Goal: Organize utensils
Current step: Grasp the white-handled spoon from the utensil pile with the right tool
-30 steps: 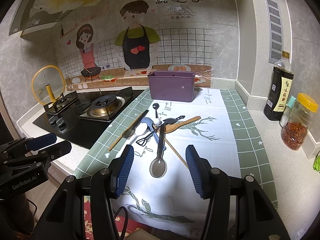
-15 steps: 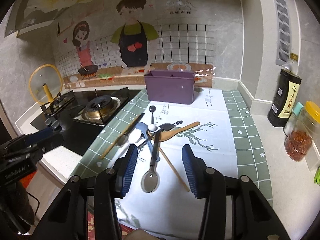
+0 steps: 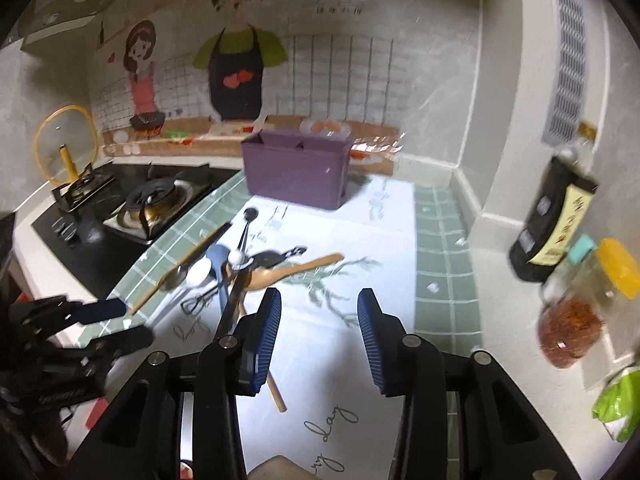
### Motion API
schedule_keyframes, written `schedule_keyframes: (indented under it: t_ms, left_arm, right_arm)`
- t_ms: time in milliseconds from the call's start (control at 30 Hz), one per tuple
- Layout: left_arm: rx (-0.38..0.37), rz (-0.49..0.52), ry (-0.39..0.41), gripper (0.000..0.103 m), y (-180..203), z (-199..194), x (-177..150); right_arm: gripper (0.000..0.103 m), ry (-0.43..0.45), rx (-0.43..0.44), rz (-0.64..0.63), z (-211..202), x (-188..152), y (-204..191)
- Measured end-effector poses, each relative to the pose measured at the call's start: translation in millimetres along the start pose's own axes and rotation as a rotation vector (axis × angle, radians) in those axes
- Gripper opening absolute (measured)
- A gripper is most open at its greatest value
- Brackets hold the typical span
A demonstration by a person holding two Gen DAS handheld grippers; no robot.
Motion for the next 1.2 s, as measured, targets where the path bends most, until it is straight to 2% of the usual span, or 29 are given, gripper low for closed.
schedule_keyframes:
  t_ms: [167, 267, 333, 433, 533, 667, 833, 900, 1000, 1067, 1200]
  left_arm:
    - [0.109, -0.113, 0.065, 0.046, -34.4, -16.2, 4.5]
    - [0.208, -0.157, 0.107, 0.046, -61.7, -36.4, -2.6]
    - [0.25, -0.184, 0.132, 0.046, -76.4, -50.2, -7.3]
    - [0.292, -0.201, 0.171, 0.046, -91.7, -70.3, -10.9]
    - [0.327, -0.179, 0.196, 0.047, -97.8, -80.5, -7.8]
    - [0.31, -0.159, 0.226, 0.05, -102.2, -79.7, -0.3]
    - [0.27, -0.125, 0.166, 0.053, -101.5, -57.5, 7.7]
    - [0.227, -0.112, 0.142, 0.053, -94.2, -46.7, 12.8]
    - [0.165, -0.079, 0.114, 0.053, -80.7, -30.8, 18.7]
    - [0.107, -0.092, 0.091, 0.053, -72.8, -15.8, 26.1]
    - [0.052, -0.136, 0.071, 0.051, -59.4, 6.6, 41.7]
  right_arm:
    - [0.038, -0.06, 0.13, 0.007, 26.8, -13.6, -17.3]
    - [0.038, -0.06, 0.226, 0.0, 40.3, -14.8, -44.7]
    - [0.034, -0.091, 0.283, 0.008, 52.3, -15.3, -65.6]
    - [0.029, -0.158, 0.301, -0.016, 76.0, -16.2, -95.8]
    - [0.022, -0.175, 0.249, -0.074, 92.3, -17.0, -112.2]
    - [0.019, -0.213, 0.223, -0.1, 110.0, -16.9, -119.9]
    - [0.012, -0.234, 0.253, -0.13, 116.7, -17.7, -123.7]
    - [0.012, -0.206, 0.24, -0.117, 106.9, -14.0, -113.3]
    - [0.012, -0.182, 0.268, -0.067, 86.5, -5.7, -90.4]
    - [0.012, -0.165, 0.272, -0.041, 75.5, 0.4, -75.7]
    - [0.011, -0.135, 0.279, 0.017, 57.4, 12.7, -45.8]
Point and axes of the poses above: each gripper's, at about its wrist camera, not at the fingertips, and z roughly the way its jaws point, y to its right, x to its top, the point moved 5 cm from there along z, roughly the way its jaws point, and after that the axes turned 13 degrees about -x, right-handed, at the moved point
